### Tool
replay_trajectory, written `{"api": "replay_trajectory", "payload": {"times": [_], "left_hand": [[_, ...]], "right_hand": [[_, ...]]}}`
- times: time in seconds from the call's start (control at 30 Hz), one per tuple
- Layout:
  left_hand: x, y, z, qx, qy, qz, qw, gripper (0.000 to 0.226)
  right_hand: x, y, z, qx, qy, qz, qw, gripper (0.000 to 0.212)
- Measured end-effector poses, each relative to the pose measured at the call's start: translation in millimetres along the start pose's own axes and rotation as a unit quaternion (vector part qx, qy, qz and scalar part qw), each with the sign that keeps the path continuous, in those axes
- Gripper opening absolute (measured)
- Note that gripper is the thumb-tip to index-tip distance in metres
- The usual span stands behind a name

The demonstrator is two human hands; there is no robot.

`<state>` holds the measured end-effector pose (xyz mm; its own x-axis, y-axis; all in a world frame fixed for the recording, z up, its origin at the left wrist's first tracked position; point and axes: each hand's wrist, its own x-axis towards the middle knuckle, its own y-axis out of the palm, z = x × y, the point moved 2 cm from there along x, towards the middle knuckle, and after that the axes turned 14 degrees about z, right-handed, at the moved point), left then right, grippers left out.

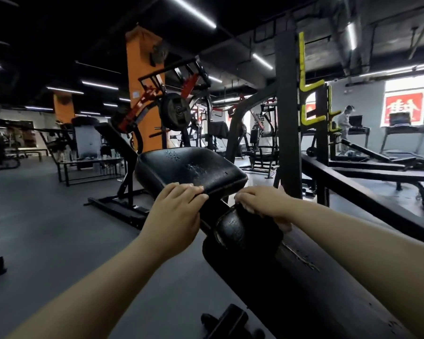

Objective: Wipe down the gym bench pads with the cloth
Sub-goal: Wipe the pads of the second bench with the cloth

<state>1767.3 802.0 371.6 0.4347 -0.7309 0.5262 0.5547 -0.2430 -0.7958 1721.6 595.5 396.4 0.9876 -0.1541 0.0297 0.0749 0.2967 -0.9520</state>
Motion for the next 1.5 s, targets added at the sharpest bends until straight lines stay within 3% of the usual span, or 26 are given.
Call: {"api": "replay_trajectory", "payload": {"times": [0.17,0.33,0.4,0.6,0.7,0.9,1.03,1.13,1.3,1.43,1.5], "left_hand": [[-2.8,0.1,4.2,-0.001,0.017,0.019,1.0,0.045],[-4.0,2.6,4.6,0.004,0.029,0.017,0.999,0.047],[-4.6,4.6,5.3,0.002,0.032,0.01,0.999,0.047],[-7.2,2.5,2.6,-0.007,0.028,0.008,1.0,0.047],[-8.9,-0.9,3.1,-0.01,0.03,0.015,0.999,0.049],[-8.6,-2.6,1.6,-0.016,0.037,0.022,0.999,0.051],[-8.3,-5.5,3.2,-0.043,0.049,0.026,0.998,0.051],[-10.8,-12.5,3.5,-0.136,0.057,0.013,0.989,0.049],[-21.2,-25.6,-10.2,-0.244,0.027,-0.066,0.967,0.028],[-14.8,-38.7,-22.2,-0.283,-0.071,0.047,0.955,0.037],[-7.2,-43.7,-23.9,-0.279,-0.11,0.119,0.947,0.044]], "right_hand": [[-7.7,7.3,26.0,-0.01,-0.024,0.037,0.999,0.028],[-60.7,25.7,71.6,-0.032,-0.204,0.034,0.978,0.028],[-62.5,24.3,66.9,-0.028,-0.238,0.042,0.97,0.027],[-15.9,7.8,17.1,0.054,-0.043,0.026,0.997,0.031],[-17.3,10.4,29.6,-0.01,-0.008,0.021,1.0,0.033],[-69.3,33.0,79.4,-0.075,-0.177,0.011,0.981,0.024],[-87.5,33.9,81.7,-0.088,-0.246,0.036,0.965,0.036],[-87.4,20.8,72.9,0.013,-0.221,0.062,0.973,0.038],[-64.1,-4.6,50.0,0.013,-0.122,-0.038,0.992,0.027],[-48.9,-4.5,44.9,-0.01,-0.015,0.053,0.998,0.044],[-48.8,-1.8,48.0,0.016,-0.012,0.09,0.996,0.045]]}}
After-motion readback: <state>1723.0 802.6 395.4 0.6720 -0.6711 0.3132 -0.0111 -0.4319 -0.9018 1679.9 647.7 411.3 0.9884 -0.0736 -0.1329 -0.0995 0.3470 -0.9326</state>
